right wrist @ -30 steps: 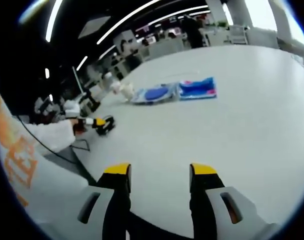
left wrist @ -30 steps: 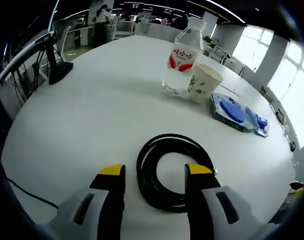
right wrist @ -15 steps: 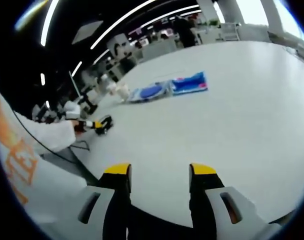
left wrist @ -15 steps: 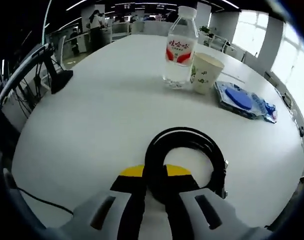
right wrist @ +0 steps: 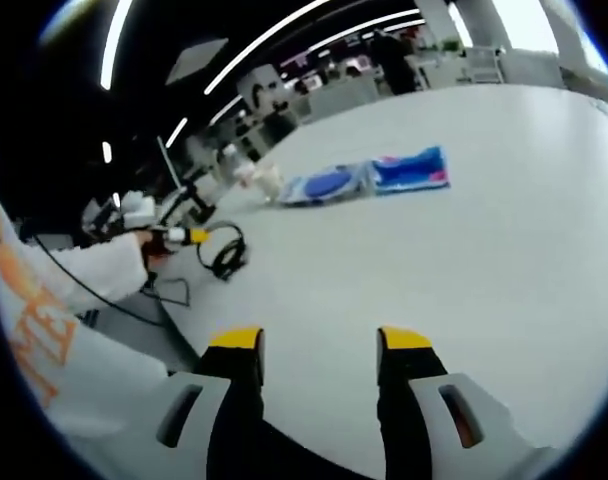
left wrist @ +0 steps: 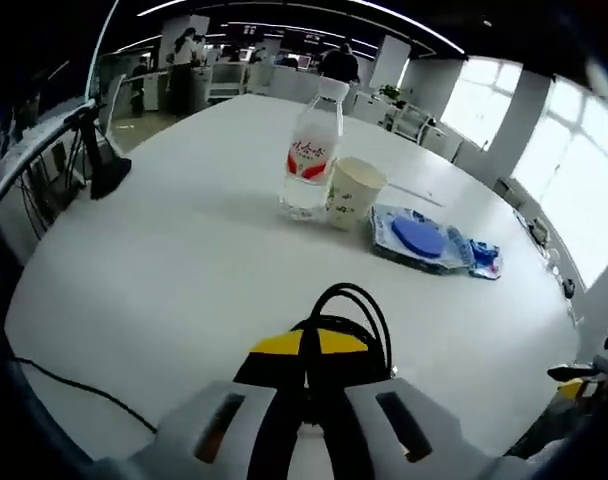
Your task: Arrange the tabletop items into an orderly group along one side of the table until the central work area is clear of visible clutter.
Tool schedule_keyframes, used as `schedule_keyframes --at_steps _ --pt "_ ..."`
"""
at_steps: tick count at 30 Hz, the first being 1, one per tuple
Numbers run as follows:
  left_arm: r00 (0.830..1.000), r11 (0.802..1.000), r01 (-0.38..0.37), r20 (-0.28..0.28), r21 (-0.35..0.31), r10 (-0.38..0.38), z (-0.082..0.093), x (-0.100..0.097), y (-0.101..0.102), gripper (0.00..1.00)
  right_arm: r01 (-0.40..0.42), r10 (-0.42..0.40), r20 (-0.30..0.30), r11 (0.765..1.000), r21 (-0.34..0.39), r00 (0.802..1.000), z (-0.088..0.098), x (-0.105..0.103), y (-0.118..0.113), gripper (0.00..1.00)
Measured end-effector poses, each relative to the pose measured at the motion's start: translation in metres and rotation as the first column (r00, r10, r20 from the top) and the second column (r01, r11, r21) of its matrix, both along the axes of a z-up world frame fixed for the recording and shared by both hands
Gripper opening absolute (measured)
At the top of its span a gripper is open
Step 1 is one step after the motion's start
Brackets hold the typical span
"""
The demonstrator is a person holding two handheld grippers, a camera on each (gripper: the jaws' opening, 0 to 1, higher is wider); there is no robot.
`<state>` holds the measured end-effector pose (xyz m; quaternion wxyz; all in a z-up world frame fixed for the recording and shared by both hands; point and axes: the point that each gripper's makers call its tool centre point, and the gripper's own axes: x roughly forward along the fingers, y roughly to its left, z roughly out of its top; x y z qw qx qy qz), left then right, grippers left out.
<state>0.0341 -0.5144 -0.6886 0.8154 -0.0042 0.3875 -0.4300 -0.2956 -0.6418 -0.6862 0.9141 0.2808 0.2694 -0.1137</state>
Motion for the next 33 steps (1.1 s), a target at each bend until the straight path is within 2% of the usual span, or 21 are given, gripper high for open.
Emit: schedule_keyframes --at_steps 6,10,13,14,16,18,19,20,21,22,23,26,27,28,29,30,31,33 --pt "0.993 0.988 0.116 0.048 -0.100 -0.112 0.042 -0.030 -0.014 0.00 -0.031 0.031 0.062 0.999 0.012 0.998 0.011 0.031 -0.005 0.44" --pt "0.992 0.971 0.122 0.045 -0.205 -0.115 0.070 -0.041 -0.020 0.00 -0.051 0.045 0.115 0.997 0.051 0.992 0.018 0.051 -0.003 0.44" --pt "0.989 0.948 0.145 0.049 -0.283 -0.136 0.096 -0.050 -0.026 0.00 -0.047 0.026 0.193 0.994 0.101 0.981 0.029 0.066 0.000 0.48" --pt "0.989 0.943 0.147 0.045 -0.299 -0.140 0.100 -0.052 -0.028 0.00 -0.047 0.018 0.217 0.991 0.126 0.976 0.033 0.071 0.002 0.50" --pt "0.987 0.914 0.155 0.026 -0.375 -0.156 0.117 -0.061 -0.034 0.00 -0.066 0.008 0.267 0.976 0.207 0.964 0.041 0.082 0.010 0.51" --pt "0.988 0.895 0.145 0.010 -0.422 -0.155 0.130 -0.066 -0.039 0.00 -0.071 -0.033 0.310 0.945 0.318 0.950 0.049 0.094 0.017 0.52" --pt "0.985 0.888 0.163 0.024 -0.431 -0.170 0.136 -0.071 -0.042 0.00 -0.073 -0.054 0.319 0.926 0.370 0.946 0.054 0.099 0.021 0.54" --pt "0.982 0.882 0.181 0.034 -0.435 -0.184 0.140 -0.075 -0.045 0.00 -0.084 -0.064 0.356 0.919 0.385 0.932 0.060 0.107 0.021 0.55" --pt "0.979 0.874 0.195 0.041 -0.445 -0.197 0.145 -0.079 -0.048 0.00 -0.094 -0.070 0.370 0.908 0.408 0.926 0.064 0.111 0.023 0.56" --pt "0.975 0.858 0.212 0.043 -0.469 -0.217 0.154 -0.088 -0.054 0.00 -0.104 -0.074 0.380 0.897 0.429 0.922 0.066 0.116 0.025 0.57" --pt "0.971 0.843 0.228 0.046 -0.487 -0.236 0.160 -0.094 -0.058 0.00 -0.111 -0.082 0.383 0.884 0.454 0.920 0.067 0.122 0.025 0.58" --pt "0.957 0.802 0.274 0.064 -0.531 -0.284 0.180 -0.112 -0.069 0.00 -0.125 -0.074 0.381 0.873 0.472 0.922 0.065 0.135 0.024 0.60" --pt "0.955 0.796 0.281 0.073 -0.537 -0.287 0.184 -0.114 -0.071 0.00 -0.143 -0.071 0.392 0.860 0.489 0.917 0.068 0.141 0.025 0.62" --pt "0.950 0.777 0.295 0.084 -0.555 -0.300 0.191 -0.119 -0.074 0.00 -0.150 -0.089 0.409 0.844 0.514 0.908 0.074 0.146 0.025 0.65" --pt "0.947 0.768 0.300 0.083 -0.566 -0.309 0.195 -0.122 -0.076 0.00 -0.157 -0.121 0.432 0.817 0.554 0.894 0.083 0.153 0.025 0.67" --pt "0.944 0.759 0.305 0.081 -0.576 -0.319 0.198 -0.126 -0.079 0.00 -0.173 -0.134 0.453 0.801 0.574 0.881 0.089 0.157 0.025 0.68" --pt "0.944 0.756 0.304 0.078 -0.579 -0.320 0.199 -0.127 -0.080 0.00 -0.198 -0.160 0.484 0.769 0.607 0.860 0.100 0.160 0.025 0.68" --pt "0.945 0.753 0.298 0.070 -0.587 -0.319 0.201 -0.131 -0.083 0.00 -0.204 -0.218 0.505 0.729 0.653 0.835 0.111 0.165 0.020 0.66"
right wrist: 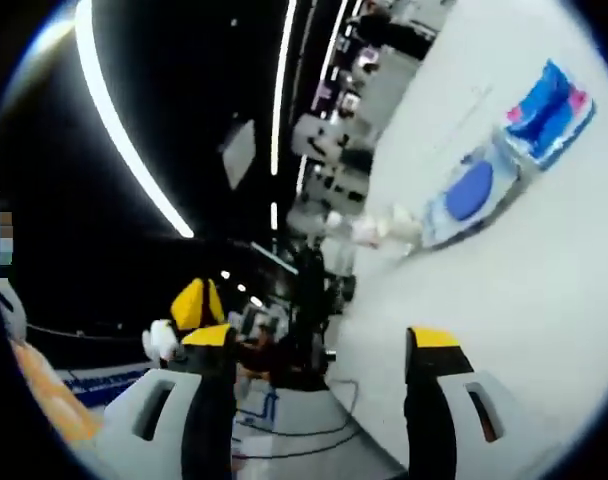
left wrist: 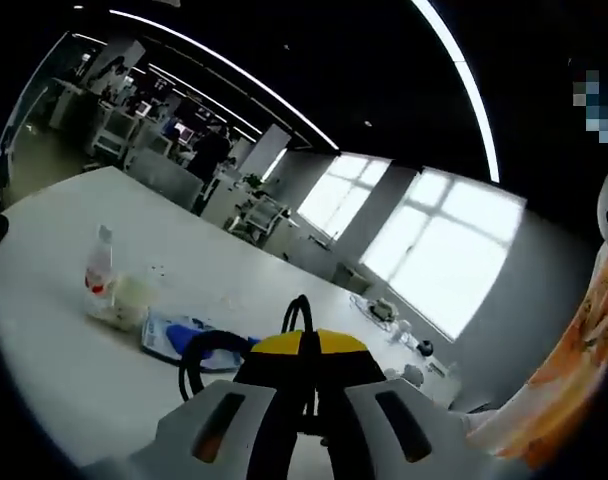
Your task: Arrange the tabletop items into an orderly group along one side of the table until the central work area is clear of visible clutter.
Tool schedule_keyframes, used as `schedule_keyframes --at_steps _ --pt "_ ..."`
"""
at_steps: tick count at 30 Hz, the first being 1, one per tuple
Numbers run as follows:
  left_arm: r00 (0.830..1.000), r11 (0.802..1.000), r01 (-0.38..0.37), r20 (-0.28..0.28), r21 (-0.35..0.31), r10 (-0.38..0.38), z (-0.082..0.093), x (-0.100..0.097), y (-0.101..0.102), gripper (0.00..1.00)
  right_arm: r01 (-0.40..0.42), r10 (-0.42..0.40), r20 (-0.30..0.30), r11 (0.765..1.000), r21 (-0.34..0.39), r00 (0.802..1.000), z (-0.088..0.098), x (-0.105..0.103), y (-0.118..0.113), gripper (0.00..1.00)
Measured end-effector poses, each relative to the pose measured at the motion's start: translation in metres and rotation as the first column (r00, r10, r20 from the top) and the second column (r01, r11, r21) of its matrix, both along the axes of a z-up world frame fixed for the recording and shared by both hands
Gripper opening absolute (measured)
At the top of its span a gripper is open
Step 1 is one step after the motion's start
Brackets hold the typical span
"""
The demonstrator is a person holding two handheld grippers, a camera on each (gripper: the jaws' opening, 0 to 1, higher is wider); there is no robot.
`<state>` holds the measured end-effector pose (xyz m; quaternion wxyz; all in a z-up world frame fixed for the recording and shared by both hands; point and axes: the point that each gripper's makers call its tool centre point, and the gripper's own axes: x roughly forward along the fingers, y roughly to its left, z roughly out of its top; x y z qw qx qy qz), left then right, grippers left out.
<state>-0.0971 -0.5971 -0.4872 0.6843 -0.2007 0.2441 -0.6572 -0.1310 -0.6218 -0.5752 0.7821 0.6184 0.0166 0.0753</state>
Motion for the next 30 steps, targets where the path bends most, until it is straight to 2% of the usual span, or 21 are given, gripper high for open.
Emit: schedule_keyframes --at_steps 3,5,7,8,9,11,13,15,17,21,25,27,28,30 --pt "1.000 1.000 0.008 -0.020 -0.006 -0.008 0.001 -0.007 -0.003 0.00 -0.001 0.000 0.017 0.998 0.057 1.000 0.002 0.004 -0.004 0.60" --pt "0.999 1.000 0.019 -0.029 -0.007 -0.019 0.002 -0.013 -0.004 0.00 -0.023 0.023 0.006 0.999 0.043 1.000 -0.001 0.007 0.000 0.51" --pt "0.998 0.999 0.033 -0.046 -0.019 -0.034 0.004 -0.018 -0.005 0.00 -0.041 0.042 -0.011 0.999 0.027 0.999 -0.005 0.009 0.005 0.33" --pt "0.998 0.999 0.040 -0.049 -0.023 -0.041 0.005 -0.020 -0.005 0.00 -0.047 0.047 -0.010 0.998 0.031 0.999 -0.006 0.009 0.006 0.20" --pt "0.998 0.998 0.039 -0.050 -0.041 -0.041 0.008 -0.020 -0.005 0.00 -0.031 0.033 -0.030 0.999 0.042 0.999 -0.011 0.009 0.004 0.16" --pt "0.999 1.000 0.014 -0.039 -0.025 -0.015 0.005 -0.014 -0.004 0.00 -0.042 0.047 -0.021 0.977 0.209 0.999 -0.006 0.005 0.005 0.15" --pt "0.998 0.998 -0.057 -0.015 0.022 0.057 -0.004 0.001 0.002 0.00 -0.041 0.042 -0.001 0.980 0.196 0.999 -0.005 0.000 0.001 0.14" --pt "0.996 0.995 -0.089 0.006 0.050 0.089 -0.010 0.009 0.008 0.00 -0.047 0.045 0.014 0.982 0.185 0.999 0.001 -0.004 -0.002 0.13" --pt "0.994 0.993 -0.105 -0.008 0.059 0.105 -0.015 0.012 0.012 0.00 -0.057 0.050 0.052 0.986 0.156 0.997 0.012 -0.009 -0.002 0.13" --pt "0.988 0.987 -0.133 -0.066 0.087 0.138 -0.031 0.019 0.017 0.01 -0.085 0.054 0.161 0.978 0.190 0.986 0.038 -0.018 0.001 0.12" --pt "0.984 0.986 -0.120 -0.120 0.114 0.134 -0.046 0.015 0.015 0.03 -0.099 0.055 0.228 0.978 0.185 0.972 0.056 -0.026 0.004 0.12" --pt "0.972 0.994 -0.101 -0.210 0.041 0.107 -0.039 0.008 0.010 0.05 -0.103 0.051 0.259 0.976 0.194 0.965 0.064 -0.029 0.003 0.12" --pt "0.956 0.995 -0.101 -0.276 -0.013 0.094 -0.034 0.006 0.008 0.08 -0.106 0.048 0.277 0.974 0.199 0.960 0.069 -0.032 0.002 0.12" --pt "0.924 0.996 -0.085 -0.376 -0.032 0.066 -0.036 0.002 0.006 0.24 -0.116 0.048 0.315 0.973 0.200 0.948 0.080 -0.036 0.002 0.12"
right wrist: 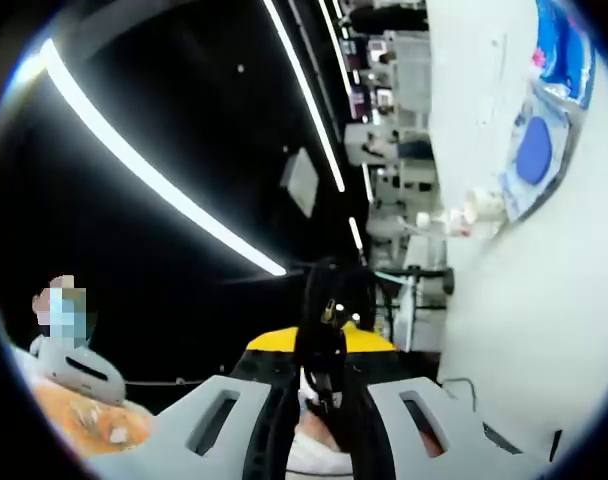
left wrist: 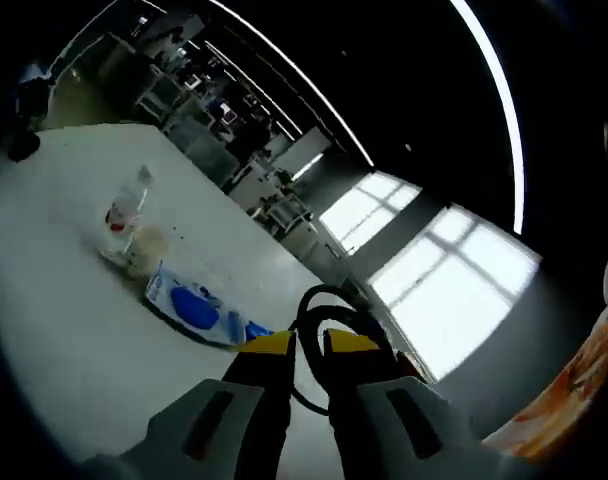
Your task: Arrange the tabletop items into an orderly group along one side of the table until the central work area is clear of visible clutter.
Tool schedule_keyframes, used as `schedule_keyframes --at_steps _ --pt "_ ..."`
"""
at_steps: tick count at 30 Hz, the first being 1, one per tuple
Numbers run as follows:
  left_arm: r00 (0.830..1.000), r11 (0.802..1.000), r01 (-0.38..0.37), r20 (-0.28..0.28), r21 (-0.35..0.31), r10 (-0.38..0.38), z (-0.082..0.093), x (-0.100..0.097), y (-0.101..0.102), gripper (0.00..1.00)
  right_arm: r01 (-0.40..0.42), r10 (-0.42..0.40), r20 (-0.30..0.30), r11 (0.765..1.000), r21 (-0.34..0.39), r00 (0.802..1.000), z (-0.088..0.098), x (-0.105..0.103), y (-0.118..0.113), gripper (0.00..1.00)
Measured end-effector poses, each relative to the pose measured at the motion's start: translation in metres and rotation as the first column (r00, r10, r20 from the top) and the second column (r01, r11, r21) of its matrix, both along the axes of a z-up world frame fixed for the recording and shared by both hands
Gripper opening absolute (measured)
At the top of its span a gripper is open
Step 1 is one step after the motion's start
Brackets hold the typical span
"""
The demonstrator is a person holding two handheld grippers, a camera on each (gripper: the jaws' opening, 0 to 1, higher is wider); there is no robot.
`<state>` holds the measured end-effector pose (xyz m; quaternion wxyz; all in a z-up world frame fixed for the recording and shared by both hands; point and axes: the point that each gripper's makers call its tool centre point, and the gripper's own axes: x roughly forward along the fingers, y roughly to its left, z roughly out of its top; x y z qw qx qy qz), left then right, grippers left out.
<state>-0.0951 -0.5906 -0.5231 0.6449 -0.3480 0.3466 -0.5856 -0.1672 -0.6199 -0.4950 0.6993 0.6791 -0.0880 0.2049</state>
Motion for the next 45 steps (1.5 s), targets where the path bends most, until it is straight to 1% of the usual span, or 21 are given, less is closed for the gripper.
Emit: schedule_keyframes --at_steps 1,2,4,5,7,8,9,11,13,14,17,20,22,27,31,35,38,39,41,43,45 --pt "0.999 1.000 -0.007 -0.053 0.010 0.008 -0.007 0.001 -0.001 0.40 0.003 -0.003 0.021 1.000 -0.006 1.000 0.005 -0.002 -0.001 0.12" --pt "0.998 1.000 -0.007 -0.069 0.014 0.008 -0.010 0.001 -0.002 0.52 0.006 -0.005 0.039 1.000 -0.011 0.999 0.009 -0.004 -0.002 0.12" --pt "0.996 1.000 0.002 -0.091 0.017 -0.001 -0.017 0.000 -0.003 0.67 0.001 0.000 0.058 1.000 -0.025 0.998 0.016 -0.009 -0.002 0.12" --pt "0.988 0.998 0.050 -0.146 -0.032 -0.054 -0.011 -0.009 -0.005 0.68 0.002 0.001 0.063 0.999 -0.039 0.998 0.018 -0.010 -0.002 0.12" --pt "0.964 0.988 0.107 -0.231 -0.111 -0.130 -0.002 -0.021 -0.007 0.63 0.002 0.001 0.068 0.999 -0.040 0.998 0.019 -0.013 -0.003 0.12" --pt "0.940 0.976 0.141 -0.287 -0.168 -0.186 0.004 -0.029 -0.009 0.59 0.008 -0.005 0.079 0.999 -0.035 0.997 0.020 -0.015 -0.005 0.12" --pt "0.921 0.964 0.163 -0.317 -0.210 -0.225 0.007 -0.035 -0.012 0.55 0.012 -0.010 0.085 1.000 -0.028 0.996 0.020 -0.016 -0.007 0.12" --pt "0.915 0.957 0.166 -0.325 -0.240 -0.240 0.009 -0.036 -0.015 0.36 0.033 -0.031 0.060 0.999 -0.039 0.998 0.015 -0.015 -0.010 0.12" --pt "0.926 0.958 0.171 -0.295 -0.232 -0.237 0.009 -0.035 -0.016 0.10 0.043 -0.041 0.023 0.997 -0.065 0.999 0.007 -0.015 -0.012 0.12" --pt "0.935 0.965 0.178 -0.272 -0.195 -0.228 0.003 -0.034 -0.018 0.07 0.050 -0.049 0.020 0.997 -0.052 0.999 0.007 -0.016 -0.015 0.12" --pt "0.930 0.963 0.236 -0.257 -0.132 -0.263 -0.008 -0.040 -0.020 0.04 0.092 -0.094 -0.041 0.994 -0.051 0.995 -0.007 -0.017 -0.025 0.12" --pt "0.946 0.964 0.266 -0.187 -0.020 -0.264 -0.026 -0.044 -0.026 0.04 0.121 -0.137 -0.135 0.986 -0.116 0.981 -0.026 -0.019 -0.035 0.12" --pt "0.952 0.961 0.274 -0.148 0.027 -0.267 -0.034 -0.047 -0.031 0.04 0.133 -0.158 -0.182 0.981 -0.142 0.971 -0.036 -0.022 -0.041 0.12" --pt "0.953 0.948 0.302 -0.069 0.097 -0.296 -0.047 -0.051 -0.048 0.04 0.185 -0.231 -0.248 0.963 -0.197 0.941 -0.053 -0.030 -0.062 0.12" --pt "0.937 0.919 0.340 0.008 0.200 -0.349 -0.066 -0.058 -0.064 0.05 0.203 -0.287 -0.312 0.939 -0.277 0.906 -0.069 -0.036 -0.078 0.12" --pt "0.927 0.890 0.360 0.001 0.279 -0.375 -0.087 -0.065 -0.083 0.04 0.188 -0.359 -0.390 0.892 -0.411 0.848 -0.090 -0.044 -0.094 0.12" --pt "0.915 0.867 0.378 0.012 0.325 -0.403 -0.101 -0.072 -0.095 0.04 0.202 -0.408 -0.425 0.870 -0.450 0.808 -0.104 -0.051 -0.107 0.12" --pt "0.910 0.857 0.384 0.014 0.342 -0.414 -0.105 -0.075 -0.100 0.04 0.199 -0.425 -0.447 0.861 -0.469 0.787 -0.112 -0.054 -0.112 0.12" --pt "0.902 0.845 0.395 0.022 0.360 -0.431 -0.113 -0.077 -0.107 0.04 0.199 -0.436 -0.452 0.854 -0.481 0.778 -0.115 -0.058 -0.115 0.12" --pt "0.899 0.837 0.403 0.009 0.371 -0.437 -0.119 -0.079 -0.112 0.04 0.194 -0.466 -0.458 0.829 -0.524 0.757 -0.120 -0.061 -0.121 0.12" --pt "0.900 0.825 0.401 -0.005 0.398 -0.435 -0.128 -0.079 -0.117 0.04 0.183 -0.478 -0.457 0.814 -0.552 0.750 -0.123 -0.059 -0.125 0.13"
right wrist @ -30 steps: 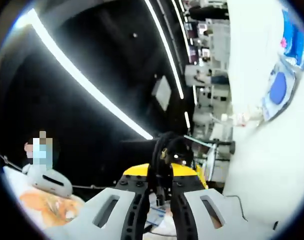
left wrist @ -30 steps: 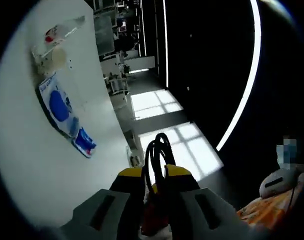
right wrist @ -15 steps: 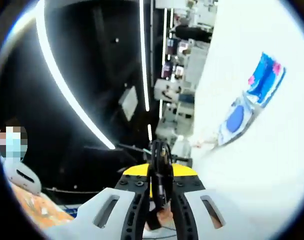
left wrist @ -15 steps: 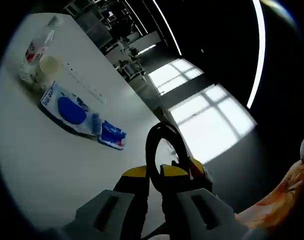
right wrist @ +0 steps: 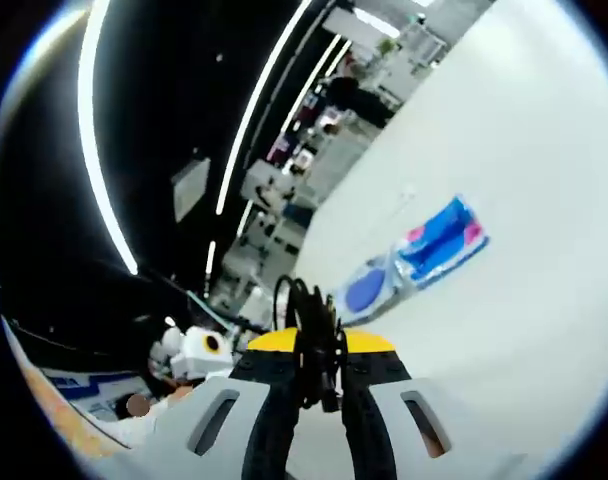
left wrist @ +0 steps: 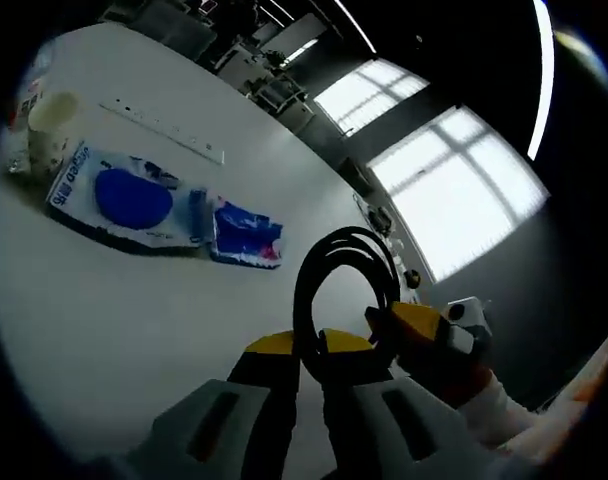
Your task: Arrange the tabletop items into an orderly group along one side of the table until the central work area is clear of visible clutter.
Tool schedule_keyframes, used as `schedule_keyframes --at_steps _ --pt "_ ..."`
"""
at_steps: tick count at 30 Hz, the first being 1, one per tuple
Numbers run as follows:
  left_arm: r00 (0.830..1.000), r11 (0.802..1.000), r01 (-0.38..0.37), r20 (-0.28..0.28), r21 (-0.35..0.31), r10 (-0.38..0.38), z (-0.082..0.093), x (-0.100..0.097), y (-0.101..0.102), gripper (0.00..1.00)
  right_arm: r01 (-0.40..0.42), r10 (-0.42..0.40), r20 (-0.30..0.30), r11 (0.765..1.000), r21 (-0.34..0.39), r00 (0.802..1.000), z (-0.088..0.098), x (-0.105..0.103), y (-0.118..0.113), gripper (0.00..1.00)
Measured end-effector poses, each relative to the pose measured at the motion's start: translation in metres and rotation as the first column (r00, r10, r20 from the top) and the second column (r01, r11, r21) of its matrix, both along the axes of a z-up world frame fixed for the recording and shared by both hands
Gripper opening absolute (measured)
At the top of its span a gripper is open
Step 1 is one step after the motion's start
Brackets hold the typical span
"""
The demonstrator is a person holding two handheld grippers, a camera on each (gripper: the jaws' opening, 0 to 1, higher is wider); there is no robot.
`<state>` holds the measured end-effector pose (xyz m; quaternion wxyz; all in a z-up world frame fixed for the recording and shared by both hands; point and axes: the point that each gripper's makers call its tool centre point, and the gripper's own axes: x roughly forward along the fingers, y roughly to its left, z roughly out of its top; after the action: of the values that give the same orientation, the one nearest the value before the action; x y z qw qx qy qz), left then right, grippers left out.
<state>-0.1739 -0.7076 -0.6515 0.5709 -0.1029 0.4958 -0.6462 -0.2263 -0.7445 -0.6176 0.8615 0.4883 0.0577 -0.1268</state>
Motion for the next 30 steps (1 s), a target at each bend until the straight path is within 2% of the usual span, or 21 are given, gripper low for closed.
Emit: schedule_keyframes --at_steps 4,7,10,13,14,18,20,21,24,25,27,28,30 --pt "1.000 0.998 -0.020 -0.013 0.052 0.021 -0.012 0.006 -0.009 0.03 -0.004 0.004 -0.055 1.000 0.001 0.998 -0.014 0.004 -0.010 0.13" --pt "1.000 0.997 -0.020 0.001 0.078 0.020 -0.016 0.007 -0.015 0.03 -0.063 0.049 -0.132 0.992 -0.106 0.990 -0.019 0.006 -0.017 0.13" --pt "0.999 0.994 -0.035 0.000 0.104 0.035 -0.022 0.009 -0.021 0.02 -0.093 0.069 -0.199 0.989 -0.115 0.978 -0.032 0.008 -0.027 0.13" --pt "0.998 0.989 -0.059 -0.013 0.137 0.061 -0.030 0.010 -0.027 0.02 -0.200 0.128 -0.293 0.953 -0.230 0.948 -0.039 0.011 -0.038 0.13" --pt "0.998 0.988 -0.059 -0.014 0.140 0.061 -0.031 0.009 -0.028 0.02 -0.243 0.145 -0.338 0.932 -0.269 0.930 -0.041 0.012 -0.042 0.13" --pt "0.997 0.980 -0.073 -0.022 0.185 0.078 -0.045 0.004 -0.033 0.02 -0.340 0.182 -0.443 0.888 -0.310 0.878 -0.057 0.014 -0.053 0.14" --pt "0.991 0.970 -0.104 -0.059 0.220 0.120 -0.054 0.003 -0.033 0.01 -0.407 0.201 -0.493 0.842 -0.356 0.847 -0.064 0.014 -0.054 0.14" --pt "0.989 0.966 -0.109 -0.073 0.236 0.130 -0.059 0.002 -0.032 0.01 -0.451 0.216 -0.523 0.810 -0.375 0.824 -0.069 0.014 -0.054 0.14" --pt "0.985 0.956 -0.115 -0.090 0.271 0.144 -0.071 0.000 -0.030 0.01 -0.516 0.247 -0.563 0.763 -0.389 0.789 -0.080 0.016 -0.053 0.14" --pt "0.985 0.952 -0.117 -0.091 0.284 0.148 -0.074 0.000 -0.029 0.01 -0.530 0.256 -0.573 0.756 -0.384 0.779 -0.085 0.016 -0.052 0.14" --pt "0.983 0.943 -0.119 -0.099 0.310 0.157 -0.082 -0.001 -0.028 0.01 -0.568 0.263 -0.615 0.735 -0.372 0.743 -0.099 0.015 -0.054 0.15" --pt "0.981 0.939 -0.120 -0.108 0.321 0.162 -0.085 -0.002 -0.028 0.01 -0.574 0.262 -0.624 0.730 -0.371 0.736 -0.103 0.016 -0.055 0.15" --pt "0.978 0.932 -0.124 -0.119 0.340 0.174 -0.091 -0.002 -0.030 0.01 -0.576 0.255 -0.629 0.724 -0.379 0.734 -0.107 0.020 -0.059 0.14"
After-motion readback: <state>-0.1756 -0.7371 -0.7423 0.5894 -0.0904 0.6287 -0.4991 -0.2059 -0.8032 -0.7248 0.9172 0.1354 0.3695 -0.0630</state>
